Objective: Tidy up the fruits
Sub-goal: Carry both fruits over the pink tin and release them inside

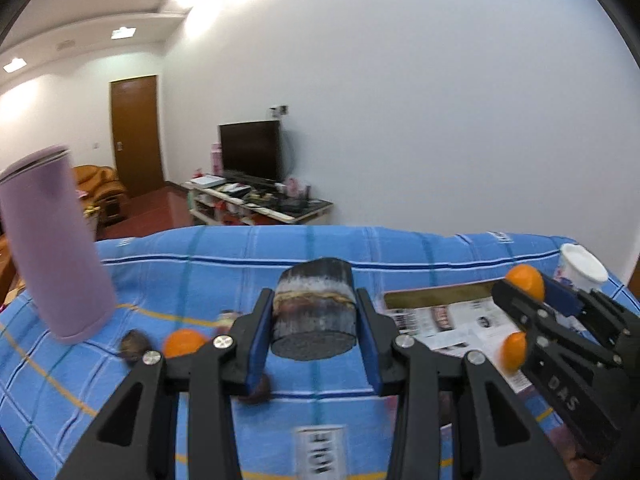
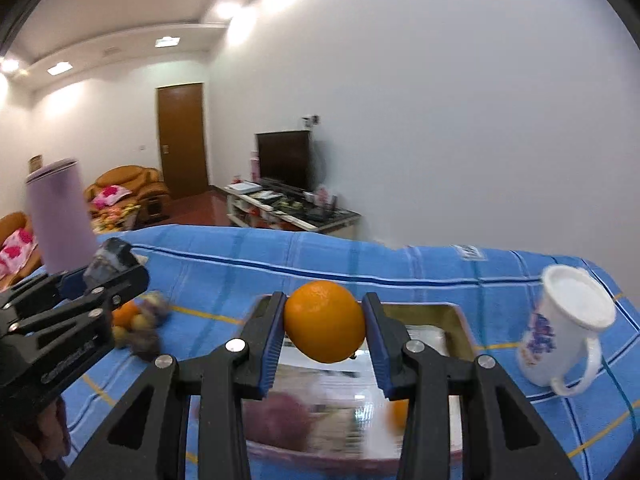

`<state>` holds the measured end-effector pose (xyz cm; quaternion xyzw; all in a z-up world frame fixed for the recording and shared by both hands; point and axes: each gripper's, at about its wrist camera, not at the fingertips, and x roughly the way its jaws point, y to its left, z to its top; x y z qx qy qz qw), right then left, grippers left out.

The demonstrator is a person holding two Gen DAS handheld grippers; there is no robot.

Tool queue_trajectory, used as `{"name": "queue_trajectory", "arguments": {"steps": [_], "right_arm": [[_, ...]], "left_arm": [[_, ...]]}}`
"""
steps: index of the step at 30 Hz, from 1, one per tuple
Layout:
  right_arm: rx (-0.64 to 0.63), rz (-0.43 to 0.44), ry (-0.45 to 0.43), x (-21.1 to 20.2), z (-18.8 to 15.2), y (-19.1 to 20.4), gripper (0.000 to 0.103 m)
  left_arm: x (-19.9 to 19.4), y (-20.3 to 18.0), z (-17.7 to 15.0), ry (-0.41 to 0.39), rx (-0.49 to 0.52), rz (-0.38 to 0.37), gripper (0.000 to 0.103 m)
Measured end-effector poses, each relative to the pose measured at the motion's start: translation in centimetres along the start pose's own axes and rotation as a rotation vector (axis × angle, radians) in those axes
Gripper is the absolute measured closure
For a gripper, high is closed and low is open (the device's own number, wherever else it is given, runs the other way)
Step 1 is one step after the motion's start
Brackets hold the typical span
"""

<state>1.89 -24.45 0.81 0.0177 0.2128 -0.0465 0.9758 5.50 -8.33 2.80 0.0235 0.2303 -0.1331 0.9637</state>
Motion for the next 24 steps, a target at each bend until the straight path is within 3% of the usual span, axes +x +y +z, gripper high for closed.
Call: {"name": "queue_trajectory", "arguments": {"steps": [5,9,16,24], "right_arm": [[0.044,-0.060,0.023,1.0,0.3,-3.6,0.063],[0.096,-0.081,0.065,2.0,0.3,-5.4,0.062],[0.121,-0.078,0.188,4.6,-0.6,-5.9,0.062],[0.119,-0.076,0.302,7.0,-1.8,-6.1,0.062]], "left_arm": [[1.4,-3.1,0.3,0.005,0.029,-0.049,0.061],[3.5,-5.0,0.3,0.052,0.032,-0.083,0.061],[7.1,-7.9,0.1,0.180,0.085,-0.095,0.061],[9.2,-8.9,-0.3,0.271,0.141,-0.093,0.061]]}}
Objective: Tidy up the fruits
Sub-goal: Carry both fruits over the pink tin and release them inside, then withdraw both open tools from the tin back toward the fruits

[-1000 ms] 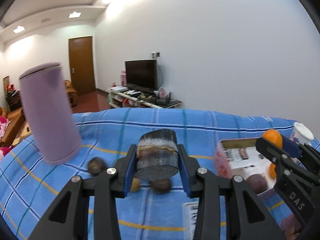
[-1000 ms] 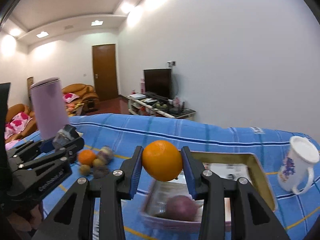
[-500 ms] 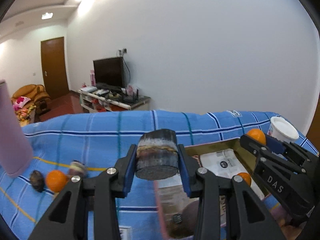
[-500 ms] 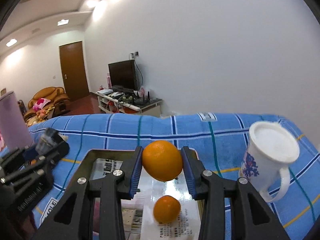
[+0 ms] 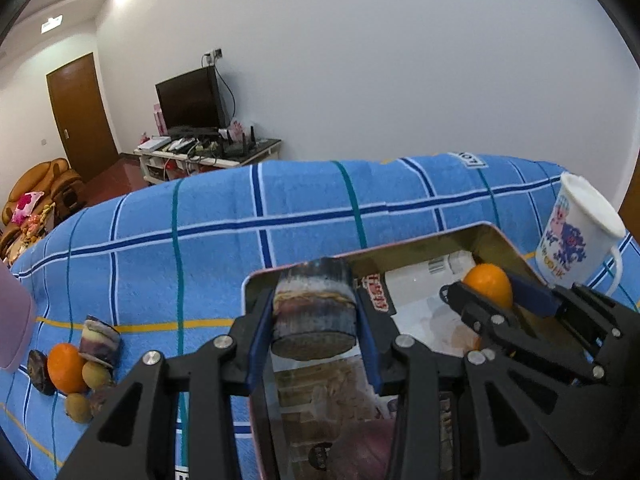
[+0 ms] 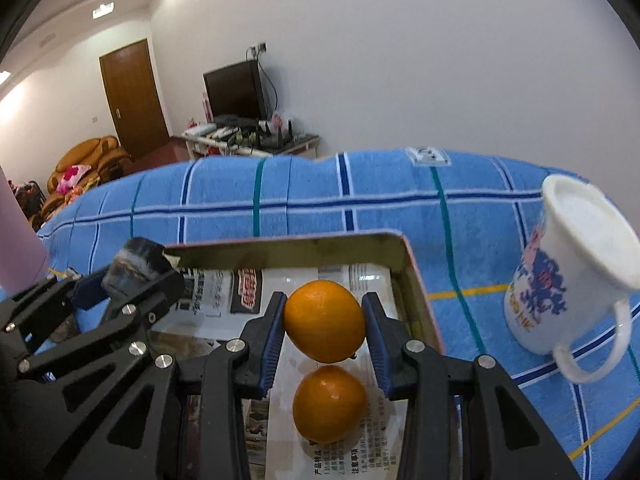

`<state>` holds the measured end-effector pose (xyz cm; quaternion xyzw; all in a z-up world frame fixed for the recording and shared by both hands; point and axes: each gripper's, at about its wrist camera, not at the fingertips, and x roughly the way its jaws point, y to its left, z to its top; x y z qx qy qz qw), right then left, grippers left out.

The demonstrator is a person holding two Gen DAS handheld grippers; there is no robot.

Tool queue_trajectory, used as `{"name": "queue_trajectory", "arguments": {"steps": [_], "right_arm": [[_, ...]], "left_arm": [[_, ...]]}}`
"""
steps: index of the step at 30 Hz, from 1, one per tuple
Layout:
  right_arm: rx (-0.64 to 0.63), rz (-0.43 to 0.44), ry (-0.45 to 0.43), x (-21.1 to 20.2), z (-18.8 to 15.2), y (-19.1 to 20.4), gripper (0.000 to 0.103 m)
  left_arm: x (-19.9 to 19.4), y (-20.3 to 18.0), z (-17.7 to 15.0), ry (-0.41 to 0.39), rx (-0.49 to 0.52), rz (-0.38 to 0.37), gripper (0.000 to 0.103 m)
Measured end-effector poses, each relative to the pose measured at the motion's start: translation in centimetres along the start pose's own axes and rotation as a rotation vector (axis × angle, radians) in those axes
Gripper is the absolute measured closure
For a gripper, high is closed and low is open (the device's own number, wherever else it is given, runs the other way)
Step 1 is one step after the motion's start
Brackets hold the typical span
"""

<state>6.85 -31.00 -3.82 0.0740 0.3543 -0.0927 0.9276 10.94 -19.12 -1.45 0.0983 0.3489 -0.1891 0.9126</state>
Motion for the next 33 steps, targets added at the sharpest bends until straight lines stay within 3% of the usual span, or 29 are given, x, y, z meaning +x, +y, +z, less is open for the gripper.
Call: {"name": "queue_trajectory", "arguments": {"steps": [8,19,22,23,24,26,29,33], "right_arm": [[-0.030,-0.022,0.018,0.5,0.2,0.2,0.061],[-0.003,0.017,0.003,-0.1,0.4,-0.6,0.061],[0.091,0.091,-0.037,-1.2,0.7,-2.6,0.061],[0.139,0.135,-0.061,-1.8,0.8,-3.4,0.059],[0.184,0.175,-0.084,-2.3,0.8,-4.1,0.053],[0.285,0.255,-0.155,-3.7,0.7,-5.8,0.028],[0.335,0.269,-0.255,-5.7,0.5,-6.9,0.028],[0.319,0.215,-0.319,-7.5,0.3,-6.6,0.028]], "left_arm": [[0.8,-0.9,-0.1,0.054,0.060,0.059,0.061],[0.1,-0.4,-0.1,0.037,0.018,0.028,0.053],[-1.0,-0.1,0.1,-0.010,-0.021,0.006,0.041],[-1.7,0.2,0.2,-0.036,-0.036,0.014,0.030],[-2.4,0.5,0.4,-0.069,-0.049,0.026,0.017],[-3.5,1.0,0.4,-0.121,-0.066,0.036,0.006],[-5.3,1.8,0.5,-0.192,-0.096,0.063,0.006],[-7.5,4.3,0.1,-0.280,-0.159,0.111,0.006]]}}
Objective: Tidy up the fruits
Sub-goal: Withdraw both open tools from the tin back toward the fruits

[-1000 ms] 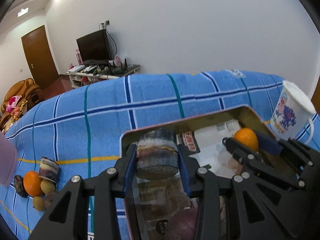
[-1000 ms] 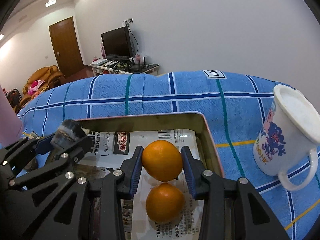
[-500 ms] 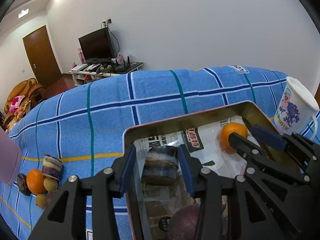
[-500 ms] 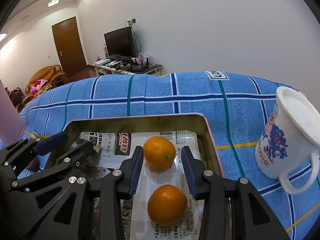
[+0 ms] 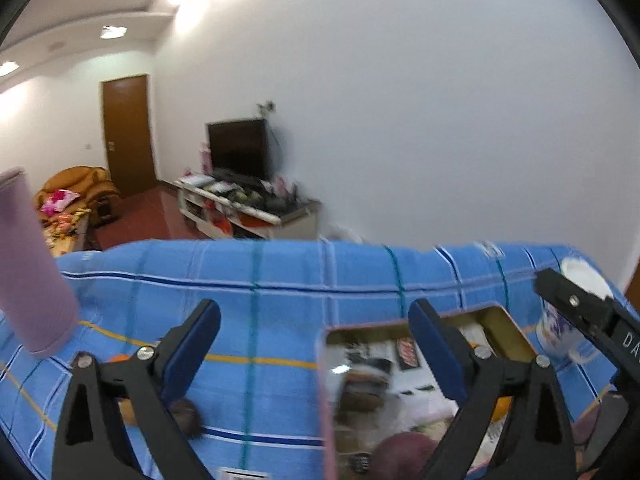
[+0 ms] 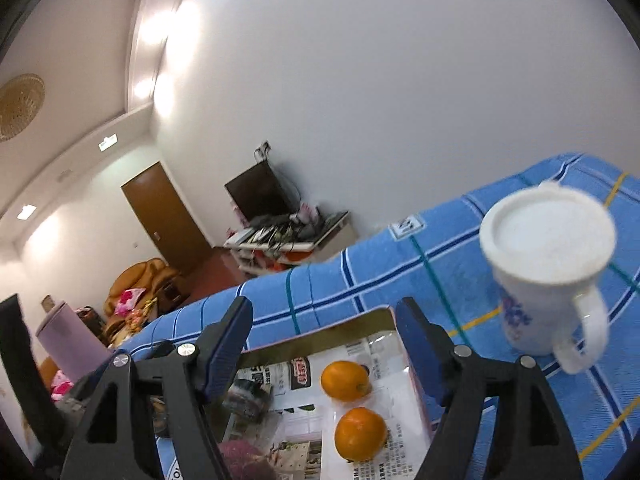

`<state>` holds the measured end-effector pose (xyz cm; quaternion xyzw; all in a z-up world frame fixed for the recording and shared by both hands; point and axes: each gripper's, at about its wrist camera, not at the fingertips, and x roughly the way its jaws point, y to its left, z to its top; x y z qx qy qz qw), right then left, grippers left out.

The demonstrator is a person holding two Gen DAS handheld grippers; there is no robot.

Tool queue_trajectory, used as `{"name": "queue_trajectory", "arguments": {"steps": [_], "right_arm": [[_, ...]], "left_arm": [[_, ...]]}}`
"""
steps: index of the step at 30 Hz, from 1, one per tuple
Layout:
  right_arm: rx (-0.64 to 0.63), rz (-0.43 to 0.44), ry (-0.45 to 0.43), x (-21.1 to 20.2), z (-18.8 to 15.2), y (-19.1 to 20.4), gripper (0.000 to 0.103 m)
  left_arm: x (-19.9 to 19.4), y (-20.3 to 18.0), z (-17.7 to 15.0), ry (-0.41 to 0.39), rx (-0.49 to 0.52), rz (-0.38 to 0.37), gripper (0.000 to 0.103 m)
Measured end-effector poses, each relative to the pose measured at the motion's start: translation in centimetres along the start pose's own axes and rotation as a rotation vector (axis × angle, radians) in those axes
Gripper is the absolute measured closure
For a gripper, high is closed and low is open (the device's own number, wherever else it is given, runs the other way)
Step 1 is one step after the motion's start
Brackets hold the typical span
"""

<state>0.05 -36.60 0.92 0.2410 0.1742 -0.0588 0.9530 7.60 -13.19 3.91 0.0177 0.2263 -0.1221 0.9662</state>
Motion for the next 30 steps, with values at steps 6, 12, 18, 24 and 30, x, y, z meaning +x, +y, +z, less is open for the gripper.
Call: {"name": "queue_trajectory", "arguments": {"steps": [6,12,18,24,30], "right_arm": [[-0.075,-0.050,-0.030,-1.0,-0.2,1.5,0.028],[-0.142,-0.096,-0.077,-1.9,-0.6,2.5,0.028],[-0.173,-0.099,-0.103,-2.9,-1.0,2.9,0.028],[-0.188,-0.120,-0.137,-3.9,-2.0,3.5,0.028],[-0.198,-0.158,-0.129,-3.8,-3.2,3.9,0.028]], "left_arm": [[-2.0,4.6,-1.7,-0.041,-0.054,0.099,0.006],[-3.1,7.4,-3.5,-0.049,-0.069,0.160,0.006],[-3.5,8.0,-4.4,-0.061,-0.059,0.197,0.006],[-3.9,7.6,-5.1,-0.063,-0.027,0.195,0.006],[-4.6,6.9,-5.7,-0.079,0.015,0.193,0.006]]}}
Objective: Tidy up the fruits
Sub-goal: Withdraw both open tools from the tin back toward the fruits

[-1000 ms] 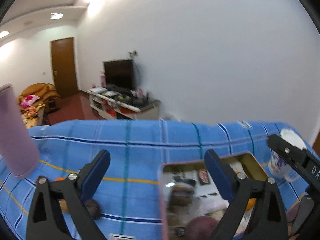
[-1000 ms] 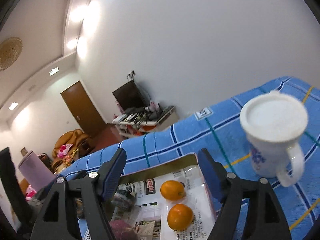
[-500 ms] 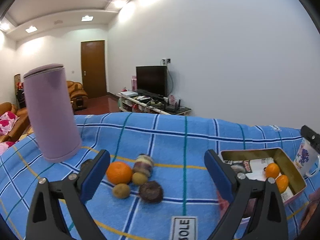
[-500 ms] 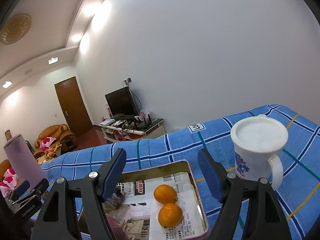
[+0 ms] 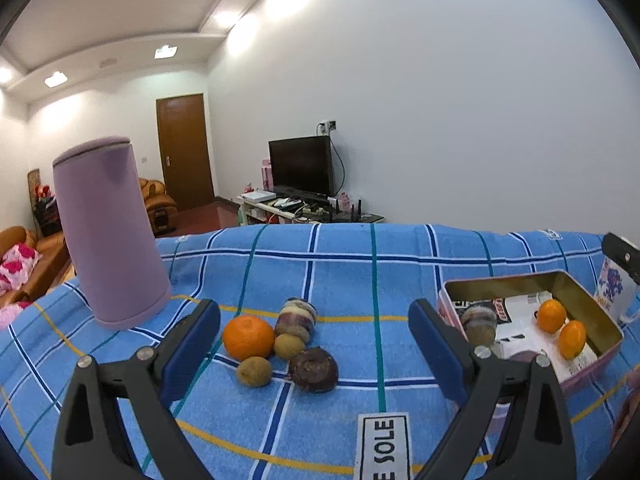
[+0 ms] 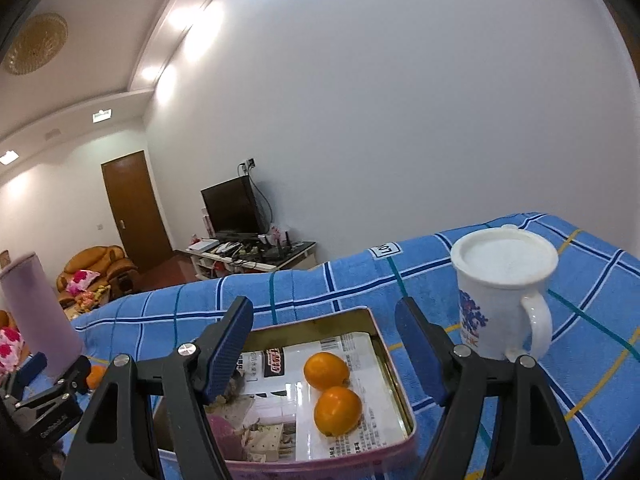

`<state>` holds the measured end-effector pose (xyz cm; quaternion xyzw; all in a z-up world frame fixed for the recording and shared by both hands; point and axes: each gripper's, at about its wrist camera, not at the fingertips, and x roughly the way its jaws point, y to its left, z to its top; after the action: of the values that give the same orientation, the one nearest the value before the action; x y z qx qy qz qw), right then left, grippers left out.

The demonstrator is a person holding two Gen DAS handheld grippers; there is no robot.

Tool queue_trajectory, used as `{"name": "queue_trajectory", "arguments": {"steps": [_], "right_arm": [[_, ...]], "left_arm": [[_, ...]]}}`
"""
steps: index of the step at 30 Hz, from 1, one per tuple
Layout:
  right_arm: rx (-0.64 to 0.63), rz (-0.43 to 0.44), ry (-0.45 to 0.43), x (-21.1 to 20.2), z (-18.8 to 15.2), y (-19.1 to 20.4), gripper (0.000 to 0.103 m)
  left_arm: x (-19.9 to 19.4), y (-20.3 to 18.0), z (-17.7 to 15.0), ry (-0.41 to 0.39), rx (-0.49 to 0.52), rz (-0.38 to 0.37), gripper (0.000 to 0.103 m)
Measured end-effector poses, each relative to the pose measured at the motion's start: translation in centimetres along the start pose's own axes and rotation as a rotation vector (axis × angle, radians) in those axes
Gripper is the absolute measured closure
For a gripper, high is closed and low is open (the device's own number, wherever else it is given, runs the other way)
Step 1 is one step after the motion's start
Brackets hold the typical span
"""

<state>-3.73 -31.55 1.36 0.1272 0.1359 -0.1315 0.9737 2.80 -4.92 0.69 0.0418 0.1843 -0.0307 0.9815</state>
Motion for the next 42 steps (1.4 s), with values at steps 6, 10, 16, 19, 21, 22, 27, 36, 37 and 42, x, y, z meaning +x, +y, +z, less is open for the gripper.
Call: {"name": "queue_trajectory", "arguments": {"steps": [6,10,16,19,21,22,27,36,37,42], "right_arm": [[-0.066,-0.077,-0.138,-3.2,-0.6,1.0,0.028],[-0.084,-0.142,-0.270,-6.1,-1.2,1.8,0.027],[-0.099,-0.210,-0.342,-8.9,-1.8,2.6,0.027],[-0.101,-0.223,-0.371,-9.9,-2.0,2.9,0.016],[-0.107,-0.193,-0.382,-10.4,-2.1,3.2,0.009],[-0.112,-0.169,-0.385,-10.6,-2.2,3.3,0.009],[-0.155,-0.132,-0.389,-10.7,-2.3,4.2,0.001],[-0.090,-0.142,-0.339,-10.1,-2.1,3.0,0.001],[-0.085,-0.140,-0.330,-9.9,-2.1,2.9,0.001],[-0.044,-0.123,-0.289,-9.5,-2.1,2.5,0.001]], "left_arm": [[-1.8,-0.3,-0.3,-0.072,0.023,0.007,0.003],[-3.1,-0.3,-0.4,-0.106,0.035,0.017,0.002],[-4.2,0.1,-0.8,-0.108,0.028,0.011,0.001],[-4.3,0.4,-0.9,-0.099,0.017,0.004,0.001],[-4.3,0.3,-1.0,-0.089,0.021,-0.001,0.001],[-4.4,0.2,-1.1,-0.087,0.026,-0.005,0.001],[-4.8,0.2,-1.3,-0.080,0.028,0.000,0.001],[-4.9,1.3,-1.5,-0.062,-0.022,-0.043,0.001],[-4.8,1.3,-1.6,-0.054,-0.021,-0.049,0.001],[-4.7,2.3,-1.4,-0.036,-0.034,-0.044,0.001]]}}
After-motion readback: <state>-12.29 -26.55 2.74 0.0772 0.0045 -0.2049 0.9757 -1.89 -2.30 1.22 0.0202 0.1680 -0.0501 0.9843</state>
